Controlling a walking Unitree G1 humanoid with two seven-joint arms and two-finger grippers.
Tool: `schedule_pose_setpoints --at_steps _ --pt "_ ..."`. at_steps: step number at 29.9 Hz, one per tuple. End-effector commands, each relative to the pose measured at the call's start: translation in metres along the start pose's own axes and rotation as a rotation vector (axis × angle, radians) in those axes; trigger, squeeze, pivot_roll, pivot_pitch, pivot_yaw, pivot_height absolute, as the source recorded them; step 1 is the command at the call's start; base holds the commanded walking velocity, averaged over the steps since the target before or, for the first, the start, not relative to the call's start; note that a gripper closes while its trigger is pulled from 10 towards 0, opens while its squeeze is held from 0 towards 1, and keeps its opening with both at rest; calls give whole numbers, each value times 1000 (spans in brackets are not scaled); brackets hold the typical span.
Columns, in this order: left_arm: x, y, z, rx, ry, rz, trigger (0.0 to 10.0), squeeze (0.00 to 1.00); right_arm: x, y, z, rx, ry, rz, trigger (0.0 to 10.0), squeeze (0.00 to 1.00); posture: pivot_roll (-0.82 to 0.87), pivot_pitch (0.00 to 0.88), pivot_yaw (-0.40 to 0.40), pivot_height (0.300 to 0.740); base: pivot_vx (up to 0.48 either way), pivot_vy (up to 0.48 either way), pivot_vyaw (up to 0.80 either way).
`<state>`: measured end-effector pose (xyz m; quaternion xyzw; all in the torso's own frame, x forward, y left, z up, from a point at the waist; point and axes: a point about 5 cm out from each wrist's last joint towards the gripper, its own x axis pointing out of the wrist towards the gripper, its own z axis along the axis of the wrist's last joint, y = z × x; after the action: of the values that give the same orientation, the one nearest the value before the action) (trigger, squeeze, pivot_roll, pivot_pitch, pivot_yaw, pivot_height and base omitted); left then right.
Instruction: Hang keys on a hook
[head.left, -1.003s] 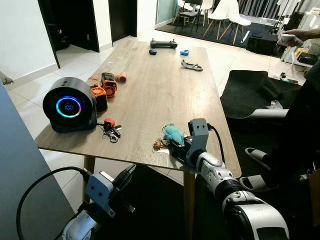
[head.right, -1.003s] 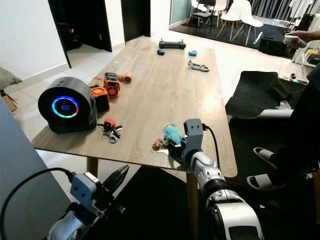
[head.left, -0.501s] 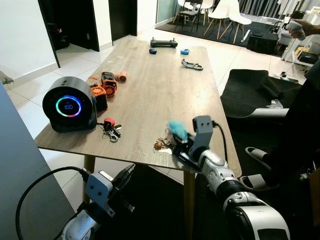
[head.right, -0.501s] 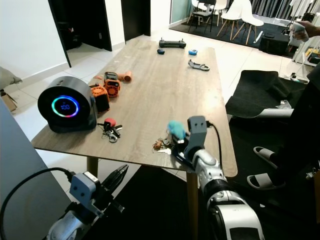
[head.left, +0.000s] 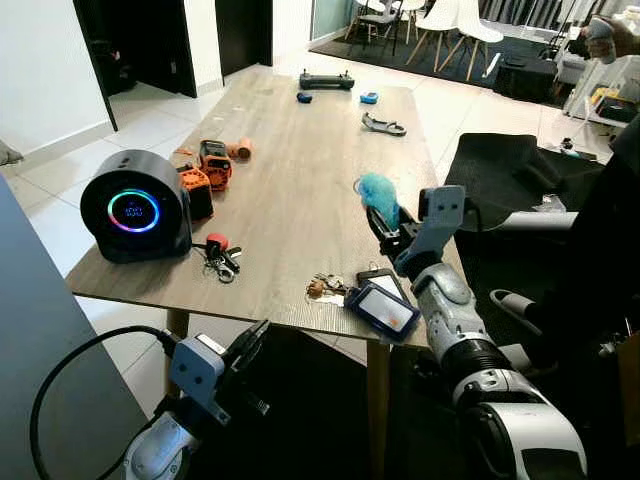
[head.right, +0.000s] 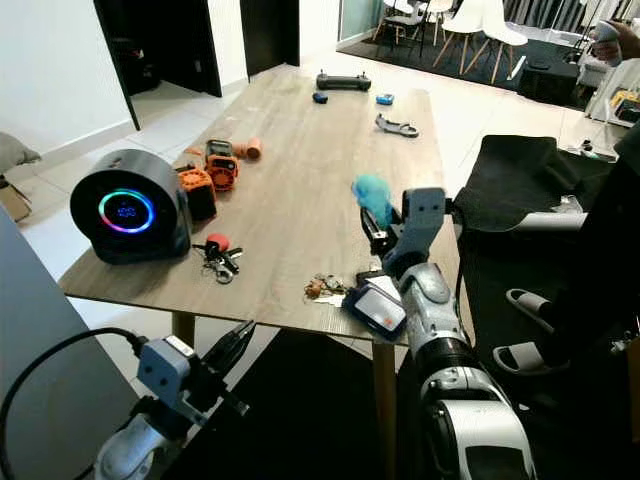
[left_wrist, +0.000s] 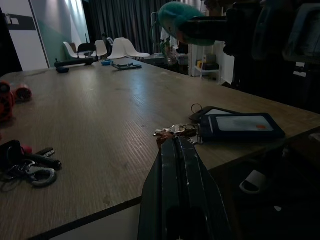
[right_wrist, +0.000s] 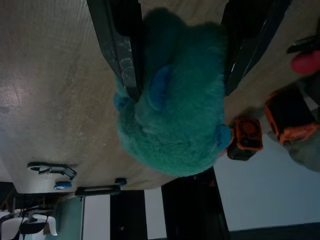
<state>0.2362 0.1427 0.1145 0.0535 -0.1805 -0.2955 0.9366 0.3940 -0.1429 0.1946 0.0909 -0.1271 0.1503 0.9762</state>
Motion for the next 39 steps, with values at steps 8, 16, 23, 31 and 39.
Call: schedule_pose_setpoints --at_steps 8,16,23,31,39 --pt "-2 0 -1 -20 5 10 10000 0 -6 -2 -3 12 -11 -4 10000 0 94 83 -64 740 0 0 0" --pt "-11 4 -11 -27 58 49 10000 0 -30 -55 2 3 -50 -289 10000 0 95 75 -68 740 0 0 0" --pt "-33 19 -25 -10 138 168 10000 0 -76 -114 0 -64 -28 -617 10000 0 95 77 -68 740 0 0 0" --pt "-82 46 -48 17 311 425 10000 0 -163 -170 -13 -99 16 -1002 10000 0 91 85 -66 740 0 0 0" --pt "-121 24 -96 2 691 397 10000 0 -226 -145 -93 -148 439 -991 10000 0 93 80 -71 740 0 0 0"
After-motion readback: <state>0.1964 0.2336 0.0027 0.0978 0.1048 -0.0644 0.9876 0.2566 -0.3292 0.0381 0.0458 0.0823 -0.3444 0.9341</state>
